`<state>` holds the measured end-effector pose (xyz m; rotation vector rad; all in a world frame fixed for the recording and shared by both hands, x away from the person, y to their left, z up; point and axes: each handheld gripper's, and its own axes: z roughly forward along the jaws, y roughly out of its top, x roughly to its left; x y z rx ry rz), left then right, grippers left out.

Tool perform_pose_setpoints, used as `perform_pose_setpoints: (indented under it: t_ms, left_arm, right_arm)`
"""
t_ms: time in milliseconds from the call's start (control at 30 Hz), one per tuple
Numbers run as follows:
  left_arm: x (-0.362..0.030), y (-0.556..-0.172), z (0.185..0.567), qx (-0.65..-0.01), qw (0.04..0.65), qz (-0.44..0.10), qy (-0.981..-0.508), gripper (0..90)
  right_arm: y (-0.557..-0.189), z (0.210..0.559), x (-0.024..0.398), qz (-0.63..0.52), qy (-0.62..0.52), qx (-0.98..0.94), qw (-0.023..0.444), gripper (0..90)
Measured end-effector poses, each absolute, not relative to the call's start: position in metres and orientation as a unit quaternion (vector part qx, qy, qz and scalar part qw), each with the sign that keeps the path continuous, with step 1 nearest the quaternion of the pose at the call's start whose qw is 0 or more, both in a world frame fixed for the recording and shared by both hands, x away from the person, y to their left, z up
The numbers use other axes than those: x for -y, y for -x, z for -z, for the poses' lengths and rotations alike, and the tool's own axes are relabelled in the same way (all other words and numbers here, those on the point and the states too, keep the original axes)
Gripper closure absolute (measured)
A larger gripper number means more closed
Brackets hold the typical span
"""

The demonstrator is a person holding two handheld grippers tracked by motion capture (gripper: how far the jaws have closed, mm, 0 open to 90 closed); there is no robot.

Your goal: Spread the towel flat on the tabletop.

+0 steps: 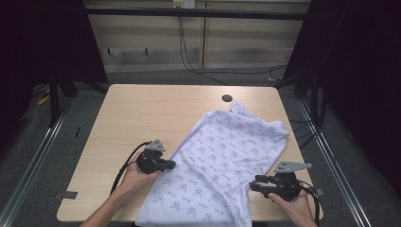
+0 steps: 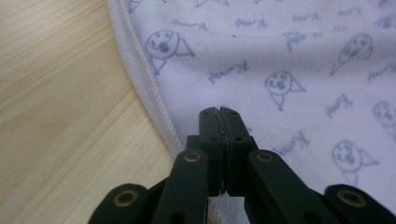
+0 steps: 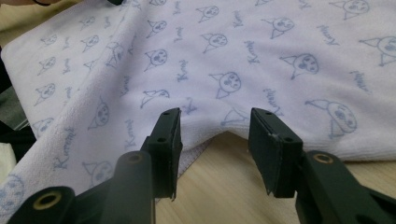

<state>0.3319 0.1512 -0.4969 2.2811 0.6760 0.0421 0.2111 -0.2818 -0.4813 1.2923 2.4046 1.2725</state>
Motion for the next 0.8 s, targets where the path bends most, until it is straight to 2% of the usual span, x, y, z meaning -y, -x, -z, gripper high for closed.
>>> perform_pose_setpoints:
  t_ms: [267, 400, 533, 733, 767, 800]
  left_arm:
    - [-0.204, -0.299, 0.496, -0.292, 0.373, -0.006, -0.881, 90.0]
    - [-0.228, -0.275, 0.496, -0.295, 0.375, 0.025, -0.878, 90.0]
    - [-0.237, -0.261, 0.496, -0.291, 0.381, 0.035, -0.877, 89.0]
    - [-0.236, -0.265, 0.498, -0.295, 0.389, 0.056, -0.871, 84.9]
    - [-0.235, -0.265, 0.498, -0.297, 0.391, 0.054, -0.869, 84.0]
    - [-0.235, -0.265, 0.498, -0.297, 0.389, 0.054, -0.87, 83.1]
  right_arm:
    - [-0.22, 0.482, 0.283, -0.422, -0.436, -0.79, 0.082, 53.0]
    - [-0.227, 0.482, 0.284, -0.416, -0.454, -0.782, 0.093, 53.0]
    - [-0.245, 0.491, 0.278, -0.397, -0.459, -0.789, 0.096, 54.3]
    - [-0.275, 0.5, 0.261, -0.376, -0.447, -0.805, 0.101, 53.2]
    - [-0.28, 0.501, 0.257, -0.376, -0.44, -0.808, 0.111, 55.9]
    - [-0.283, 0.501, 0.255, -0.369, -0.442, -0.809, 0.121, 63.5]
